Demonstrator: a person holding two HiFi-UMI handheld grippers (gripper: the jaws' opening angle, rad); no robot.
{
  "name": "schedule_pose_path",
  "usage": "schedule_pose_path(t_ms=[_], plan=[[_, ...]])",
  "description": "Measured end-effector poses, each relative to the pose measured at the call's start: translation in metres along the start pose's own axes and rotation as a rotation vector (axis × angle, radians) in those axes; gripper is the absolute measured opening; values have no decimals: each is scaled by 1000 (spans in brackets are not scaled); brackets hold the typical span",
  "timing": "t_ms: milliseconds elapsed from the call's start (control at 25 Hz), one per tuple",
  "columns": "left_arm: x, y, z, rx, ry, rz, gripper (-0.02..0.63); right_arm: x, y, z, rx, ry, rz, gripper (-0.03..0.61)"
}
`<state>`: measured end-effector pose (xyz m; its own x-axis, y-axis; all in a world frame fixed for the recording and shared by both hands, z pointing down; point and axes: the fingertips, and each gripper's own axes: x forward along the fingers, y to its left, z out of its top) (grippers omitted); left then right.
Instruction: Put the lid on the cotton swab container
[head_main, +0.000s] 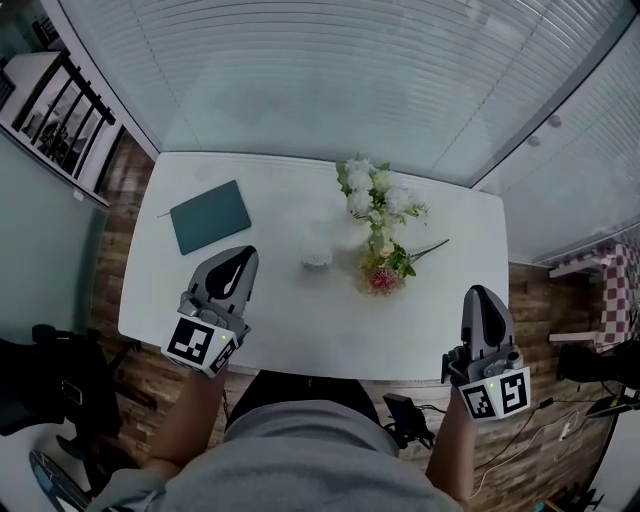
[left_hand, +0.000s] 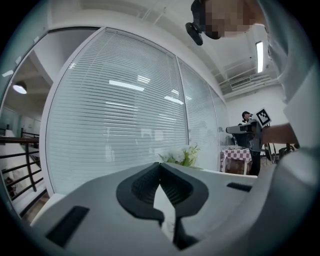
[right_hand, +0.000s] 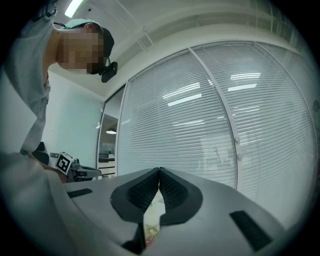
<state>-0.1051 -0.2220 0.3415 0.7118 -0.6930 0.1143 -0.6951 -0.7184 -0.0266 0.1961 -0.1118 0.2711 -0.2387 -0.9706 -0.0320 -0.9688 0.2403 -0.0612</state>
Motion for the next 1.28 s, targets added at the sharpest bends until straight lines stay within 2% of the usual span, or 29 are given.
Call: schedule_pose_path(t_ms=[320, 720, 1080, 1280], plan=[[7, -16, -11, -6, 22, 6, 8, 7, -14, -6, 11, 11, 59, 26], [20, -31, -36, -22, 73, -29, 8, 9, -30, -30, 48, 49, 81, 26], [46, -37, -67, -45, 132, -101, 8, 19, -37, -55, 82, 103, 100, 26], [58, -38, -85, -83, 152, -146, 13, 26, -38, -70, 94, 131, 114, 26]])
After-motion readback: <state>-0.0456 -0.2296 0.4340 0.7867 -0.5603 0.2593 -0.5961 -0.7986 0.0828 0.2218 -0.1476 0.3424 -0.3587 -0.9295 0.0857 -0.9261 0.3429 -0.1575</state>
